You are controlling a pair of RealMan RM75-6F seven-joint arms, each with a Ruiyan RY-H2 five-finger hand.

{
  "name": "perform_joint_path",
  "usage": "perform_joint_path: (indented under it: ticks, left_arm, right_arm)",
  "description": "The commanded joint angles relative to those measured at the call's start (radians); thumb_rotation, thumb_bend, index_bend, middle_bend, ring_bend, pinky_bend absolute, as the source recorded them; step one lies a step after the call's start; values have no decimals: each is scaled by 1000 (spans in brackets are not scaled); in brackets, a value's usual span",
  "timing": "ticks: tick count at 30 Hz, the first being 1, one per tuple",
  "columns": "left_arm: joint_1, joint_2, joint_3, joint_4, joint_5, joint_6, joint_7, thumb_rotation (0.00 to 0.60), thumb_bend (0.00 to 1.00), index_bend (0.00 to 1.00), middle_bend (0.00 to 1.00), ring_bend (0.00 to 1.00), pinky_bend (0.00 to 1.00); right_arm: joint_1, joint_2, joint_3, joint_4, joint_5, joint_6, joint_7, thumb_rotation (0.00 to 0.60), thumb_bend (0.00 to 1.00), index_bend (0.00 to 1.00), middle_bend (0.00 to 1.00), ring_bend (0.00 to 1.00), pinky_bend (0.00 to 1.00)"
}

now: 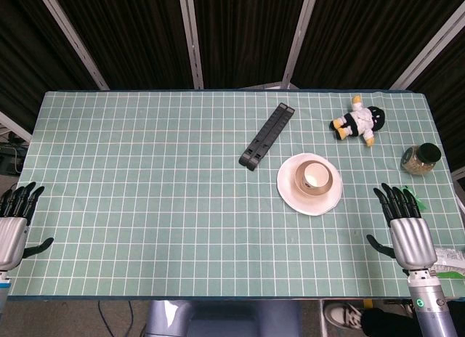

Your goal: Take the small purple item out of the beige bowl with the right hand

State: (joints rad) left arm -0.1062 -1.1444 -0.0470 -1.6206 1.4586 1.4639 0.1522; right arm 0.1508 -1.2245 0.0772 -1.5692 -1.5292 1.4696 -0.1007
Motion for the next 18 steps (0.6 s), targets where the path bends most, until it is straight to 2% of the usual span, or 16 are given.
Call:
perform_joint_path:
  ticks: [1, 13, 16, 18]
  left_arm:
    - [0, 0, 0, 0, 1, 0, 0, 600, 0, 0, 0, 0, 0]
    - [2, 3, -4, 3, -8, 1, -10, 600, 0, 0, 0, 0, 0]
    - [0, 5, -6, 2, -9, -2, -18, 600, 0, 0, 0, 0, 0]
    - [0, 7, -7, 1, -7, 0, -22, 600, 0, 0, 0, 0, 0]
  right_arm:
    - [0, 1, 0, -1, 0, 0, 1, 600, 117, 0, 0, 0, 0]
    - [13, -6, -1, -14, -8, -16, -12, 600, 121, 0, 0, 0, 0]
    - [35, -14, 11, -42, -4, -40, -25, 600, 123, 0, 0, 0, 0]
    - [78, -30, 43, -80, 1, -73, -66, 600, 125, 20, 0, 0, 0]
